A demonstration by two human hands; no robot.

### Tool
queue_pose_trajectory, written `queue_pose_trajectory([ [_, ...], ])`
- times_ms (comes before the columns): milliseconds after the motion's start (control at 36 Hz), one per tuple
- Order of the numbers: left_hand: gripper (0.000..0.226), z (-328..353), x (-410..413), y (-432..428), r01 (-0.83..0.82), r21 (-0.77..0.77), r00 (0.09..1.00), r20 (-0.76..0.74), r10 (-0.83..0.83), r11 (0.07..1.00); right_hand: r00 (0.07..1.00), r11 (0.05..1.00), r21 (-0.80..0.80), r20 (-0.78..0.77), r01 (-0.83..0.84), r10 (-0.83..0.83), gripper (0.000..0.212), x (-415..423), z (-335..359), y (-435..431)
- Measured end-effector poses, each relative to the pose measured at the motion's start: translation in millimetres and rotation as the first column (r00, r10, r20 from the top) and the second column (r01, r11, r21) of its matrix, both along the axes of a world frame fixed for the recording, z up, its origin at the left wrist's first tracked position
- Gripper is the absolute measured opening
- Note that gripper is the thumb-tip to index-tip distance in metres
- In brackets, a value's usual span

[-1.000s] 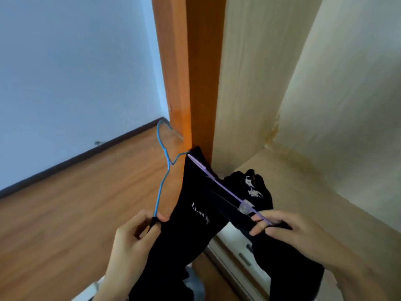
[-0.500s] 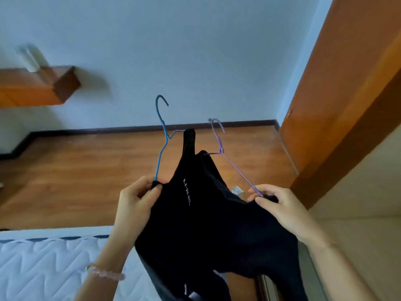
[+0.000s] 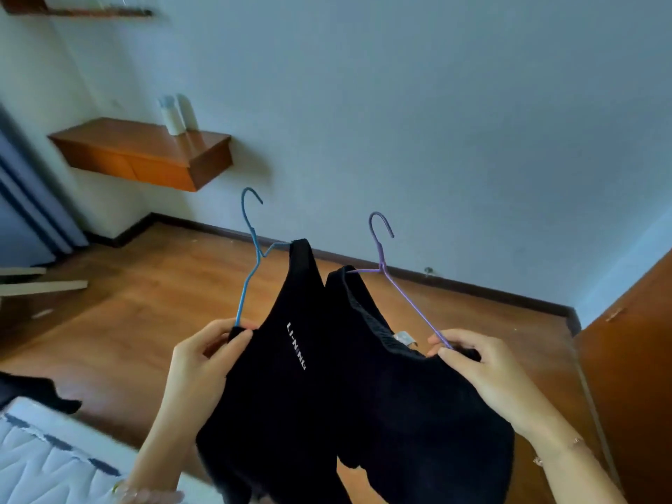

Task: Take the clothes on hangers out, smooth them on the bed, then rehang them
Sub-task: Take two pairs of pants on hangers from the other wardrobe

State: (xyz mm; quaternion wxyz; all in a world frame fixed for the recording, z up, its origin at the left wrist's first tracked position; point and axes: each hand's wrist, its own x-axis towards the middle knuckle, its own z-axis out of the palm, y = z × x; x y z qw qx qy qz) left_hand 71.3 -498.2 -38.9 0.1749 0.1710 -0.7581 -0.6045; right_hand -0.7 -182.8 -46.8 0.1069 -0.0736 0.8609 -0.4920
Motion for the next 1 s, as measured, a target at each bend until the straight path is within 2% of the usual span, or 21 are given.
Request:
queue_pose_trajectory([
  [167, 0.012, 23.3, -46.5, -11.2, -0.16, -0.047, 0.986, -0.055, 0.158, 0.986, 0.986, 0.988, 0.03, -0.06, -0.152, 0.154, 0.011, -101.0, 17.7, -37.5],
  [306, 0.018, 14.8, -68.9, -25.8, -0.326, -0.105, 0.945, -0.062, 0.321, 0.94, 0.946, 0.948, 0.021, -0.063, -0.316, 0.317, 0.017, -180.3, 17.7, -79.0],
  [389, 0.026, -1.2, -81.0, -32.1, -0.471, -0.091, 0.882, -0.041, 0.47, 0.877, 0.901, 0.904, 0.025, -0.07, -0.427, 0.427, 0.018, -228.4, 8.1, -107.5],
  [500, 0.025, -25.6, -99.5, -33.6, -0.658, -0.096, 0.751, -0.002, 0.661, 0.747, 0.811, 0.813, 0.028, -0.067, -0.581, 0.582, 0.016, -295.5, -9.8, -147.4],
  [639, 0.02, -42.1, -121.2, -15.8, -0.77, -0.158, 0.617, 0.058, 0.785, 0.618, 0.611, 0.612, 0.052, -0.047, -0.789, 0.79, 0.025, -364.5, -15.2, -200.1],
  [694, 0.011, -44.4, -126.5, -8.1, -0.788, -0.198, 0.579, 0.08, 0.811, 0.583, 0.523, 0.525, 0.073, -0.044, -0.848, 0.851, 0.032, -384.9, -11.8, -225.8],
  [778, 0.0, -36.7, -127.0, 3.3, -0.808, -0.22, 0.537, 0.107, 0.836, 0.547, 0.384, 0.386, 0.099, -0.035, -0.917, 0.923, 0.032, -401.1, -3.5, -272.3],
  [861, 0.017, -34.5, -115.6, 9.8, -0.861, -0.26, 0.411, 0.154, 0.899, 0.438, 0.211, 0.212, 0.113, -0.023, -0.971, 0.977, 0.026, -408.2, 1.5, -326.6],
  [1000, 0.021, -35.3, -84.9, 14.8, -0.936, -0.254, 0.187, 0.225, 0.956, 0.243, -0.067, -0.068, 0.098, 0.016, -0.993, 0.998, 0.025, -394.1, 1.6, -421.1],
])
